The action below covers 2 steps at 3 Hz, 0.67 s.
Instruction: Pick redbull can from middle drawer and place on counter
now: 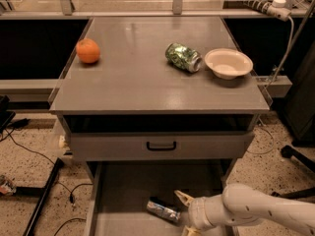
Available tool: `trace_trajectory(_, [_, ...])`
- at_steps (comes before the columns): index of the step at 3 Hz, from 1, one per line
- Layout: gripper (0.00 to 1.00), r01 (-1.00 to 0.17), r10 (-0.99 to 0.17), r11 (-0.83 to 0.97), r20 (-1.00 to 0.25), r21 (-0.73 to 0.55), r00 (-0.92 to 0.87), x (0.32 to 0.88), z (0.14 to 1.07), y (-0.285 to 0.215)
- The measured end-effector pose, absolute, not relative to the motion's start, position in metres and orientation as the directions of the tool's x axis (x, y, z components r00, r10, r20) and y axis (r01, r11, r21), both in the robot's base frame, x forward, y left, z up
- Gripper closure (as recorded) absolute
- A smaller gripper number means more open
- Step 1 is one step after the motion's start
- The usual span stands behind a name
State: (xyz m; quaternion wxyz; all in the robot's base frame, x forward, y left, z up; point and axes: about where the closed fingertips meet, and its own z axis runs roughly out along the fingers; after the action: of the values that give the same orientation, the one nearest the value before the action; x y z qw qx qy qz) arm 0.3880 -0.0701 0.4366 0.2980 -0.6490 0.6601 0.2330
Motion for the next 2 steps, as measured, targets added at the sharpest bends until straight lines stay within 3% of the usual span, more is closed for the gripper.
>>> trace_trajectory(2, [0.0,-0.996,-0.649,0.091,-0.76,-0.023,-0.042,0.393,0.387,-0.034])
